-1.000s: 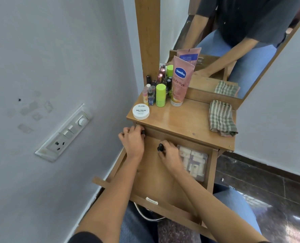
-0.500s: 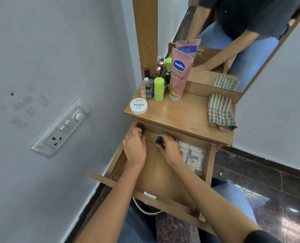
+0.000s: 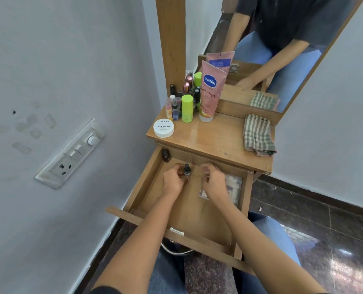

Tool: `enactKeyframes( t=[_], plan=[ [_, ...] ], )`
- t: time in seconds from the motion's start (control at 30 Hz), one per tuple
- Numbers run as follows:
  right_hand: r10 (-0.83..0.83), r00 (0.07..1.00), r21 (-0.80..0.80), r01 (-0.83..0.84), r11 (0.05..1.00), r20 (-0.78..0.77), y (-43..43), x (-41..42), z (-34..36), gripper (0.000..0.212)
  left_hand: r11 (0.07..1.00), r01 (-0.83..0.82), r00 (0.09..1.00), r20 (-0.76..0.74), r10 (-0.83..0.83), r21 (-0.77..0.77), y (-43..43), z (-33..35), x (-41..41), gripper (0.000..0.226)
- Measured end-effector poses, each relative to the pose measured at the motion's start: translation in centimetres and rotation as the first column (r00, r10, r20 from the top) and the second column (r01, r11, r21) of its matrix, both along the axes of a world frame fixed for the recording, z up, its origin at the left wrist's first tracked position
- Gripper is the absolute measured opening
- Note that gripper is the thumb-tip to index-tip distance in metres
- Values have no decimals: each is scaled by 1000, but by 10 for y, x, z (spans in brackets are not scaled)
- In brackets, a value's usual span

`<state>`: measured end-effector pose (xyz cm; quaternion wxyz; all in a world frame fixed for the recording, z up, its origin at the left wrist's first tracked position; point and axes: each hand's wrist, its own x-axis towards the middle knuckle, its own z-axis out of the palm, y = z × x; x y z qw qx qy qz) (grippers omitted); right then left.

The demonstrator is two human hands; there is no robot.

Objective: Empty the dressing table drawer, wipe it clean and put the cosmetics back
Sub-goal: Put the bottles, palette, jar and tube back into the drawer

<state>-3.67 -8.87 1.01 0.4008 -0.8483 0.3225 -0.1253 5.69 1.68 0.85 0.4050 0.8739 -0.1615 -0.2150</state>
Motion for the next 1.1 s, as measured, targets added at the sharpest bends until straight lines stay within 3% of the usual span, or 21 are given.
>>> enactKeyframes(
  t=[0.3, 0.63, 0.83, 1.1],
  plan=[
    [-189, 982, 80, 188, 979, 8, -7, -19, 1, 35, 992, -80, 995, -63, 74, -94, -27, 3, -16, 26],
    [-197, 980, 76, 194, 978, 30, -6, -27, 1, 33, 982, -170, 982, -94, 162, -86, -47, 7, -30, 14],
    [-112, 987, -7, 114, 993, 117, 6, -35, 13, 30, 970, -208, 976, -95, 197, -126, -32, 14, -27, 12],
    [110, 934, -245, -25, 969, 339, 6, 14, 74, 21, 834, -323, 924, 40, 379, -447, 4, 73, -7, 7]
  ],
)
